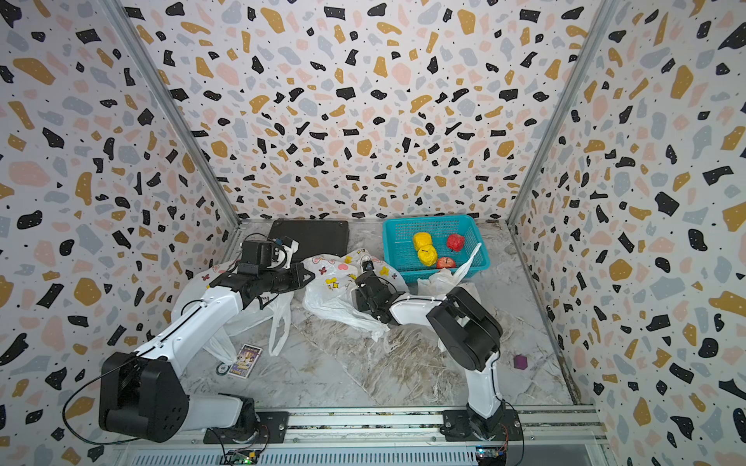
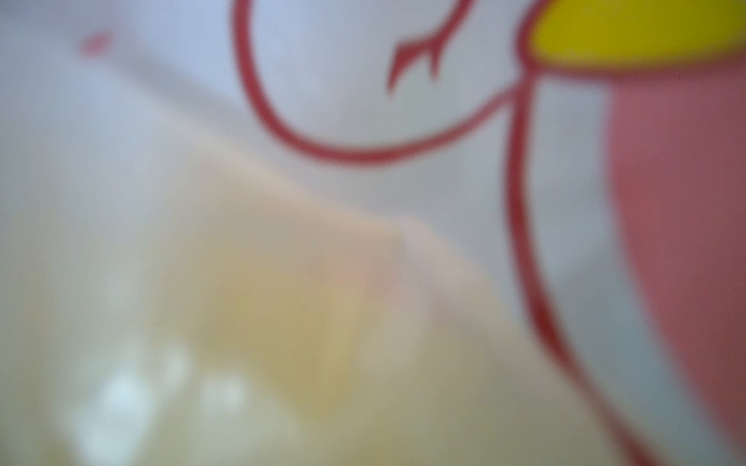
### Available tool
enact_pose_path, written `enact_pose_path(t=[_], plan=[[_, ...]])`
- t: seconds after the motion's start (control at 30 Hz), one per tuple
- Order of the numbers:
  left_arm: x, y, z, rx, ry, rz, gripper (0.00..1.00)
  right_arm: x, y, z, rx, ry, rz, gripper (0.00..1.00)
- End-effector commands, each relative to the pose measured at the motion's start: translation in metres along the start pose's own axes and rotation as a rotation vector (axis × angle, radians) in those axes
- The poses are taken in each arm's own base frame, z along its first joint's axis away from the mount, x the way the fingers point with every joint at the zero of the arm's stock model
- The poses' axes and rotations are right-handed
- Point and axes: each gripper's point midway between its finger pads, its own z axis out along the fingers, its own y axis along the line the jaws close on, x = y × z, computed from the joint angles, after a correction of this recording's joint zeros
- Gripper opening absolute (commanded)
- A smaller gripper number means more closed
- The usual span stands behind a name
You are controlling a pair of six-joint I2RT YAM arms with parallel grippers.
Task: Untie the knot of a plastic bag & take out the apple
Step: Pick up the apple from the plastic bag, then place the apple in the basket.
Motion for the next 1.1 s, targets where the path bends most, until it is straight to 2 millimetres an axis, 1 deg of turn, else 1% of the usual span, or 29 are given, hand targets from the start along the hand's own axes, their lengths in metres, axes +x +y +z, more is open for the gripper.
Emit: enact_pose_path(t=[0.0, 0.13, 0.2, 0.33, 0.4, 0.47, 0.53, 0.57, 0.6, 0.63, 0.67, 0.7, 0.73, 0.77, 0.8, 0.83, 0.9, 0.93, 0.97, 1.0, 1.03, 1.07], plan=[[-0.017, 0.002, -0.012, -0.029, -0.068, 0.026, 0.00, -0.015, 0.029, -0.040, -0.190, -0.077, -0.023, 0.41], [-0.019, 0.002, -0.016, -0.027, -0.085, 0.016, 0.00, -0.006, 0.042, -0.077, -0.333, -0.091, -0.071, 0.34], [-0.020, 0.001, -0.020, -0.032, -0.100, 0.012, 0.00, 0.000, 0.055, -0.101, -0.434, -0.077, -0.118, 0.34], [-0.027, -0.005, -0.032, -0.036, -0.141, 0.018, 0.00, 0.016, 0.069, -0.139, -0.578, -0.007, -0.206, 0.32], [-0.030, -0.007, -0.037, -0.037, -0.157, 0.015, 0.00, 0.023, 0.082, -0.162, -0.685, 0.038, -0.243, 0.33], [-0.031, -0.008, -0.040, -0.039, -0.167, 0.010, 0.00, 0.033, 0.092, -0.178, -0.779, 0.084, -0.278, 0.35], [-0.031, -0.008, -0.040, -0.037, -0.173, 0.005, 0.00, 0.044, 0.098, -0.187, -0.855, 0.134, -0.298, 0.34], [-0.031, -0.007, -0.040, -0.041, -0.172, 0.002, 0.00, 0.047, 0.104, -0.194, -0.908, 0.144, -0.318, 0.32], [-0.030, -0.006, -0.039, -0.040, -0.171, 0.000, 0.00, 0.049, 0.108, -0.201, -0.952, 0.150, -0.322, 0.29], [-0.030, -0.006, -0.038, -0.039, -0.170, -0.001, 0.00, 0.044, 0.111, -0.208, -0.978, 0.129, -0.331, 0.28], [-0.030, -0.006, -0.038, -0.040, -0.170, -0.003, 0.00, 0.029, 0.109, -0.213, -0.948, 0.068, -0.334, 0.26], [-0.030, -0.006, -0.039, -0.040, -0.171, -0.002, 0.00, 0.006, 0.102, -0.215, -0.862, -0.019, -0.313, 0.19], [-0.029, -0.006, -0.039, -0.039, -0.171, -0.002, 0.00, -0.016, 0.090, -0.216, -0.774, -0.089, -0.288, 0.21], [-0.029, -0.008, -0.041, -0.036, -0.171, -0.002, 0.00, -0.044, 0.070, -0.217, -0.633, -0.173, -0.247, 0.21], [-0.030, -0.010, -0.043, -0.032, -0.173, -0.002, 0.00, -0.069, 0.045, -0.216, -0.500, -0.245, -0.196, 0.19], [-0.031, -0.012, -0.044, -0.025, -0.176, -0.002, 0.00, -0.088, 0.023, -0.215, -0.403, -0.293, -0.149, 0.22], [-0.032, -0.019, -0.048, 0.004, -0.186, -0.009, 0.00, -0.119, -0.035, -0.200, -0.178, -0.336, -0.029, 0.24], [-0.033, -0.021, -0.049, 0.012, -0.194, -0.014, 0.00, -0.129, -0.057, -0.189, -0.103, -0.325, 0.020, 0.26], [-0.032, -0.023, -0.050, 0.023, -0.199, -0.019, 0.00, -0.132, -0.088, -0.173, -0.003, -0.285, 0.075, 0.24], [-0.032, -0.025, -0.051, 0.034, -0.204, -0.019, 0.00, -0.136, -0.112, -0.156, 0.090, -0.254, 0.094, 0.25], [-0.032, -0.025, -0.051, 0.038, -0.203, -0.021, 0.00, -0.141, -0.130, -0.141, 0.148, -0.223, 0.107, 0.29], [-0.032, -0.025, -0.051, 0.039, -0.202, -0.027, 0.00, -0.142, -0.151, -0.123, 0.212, -0.164, 0.131, 0.30]])
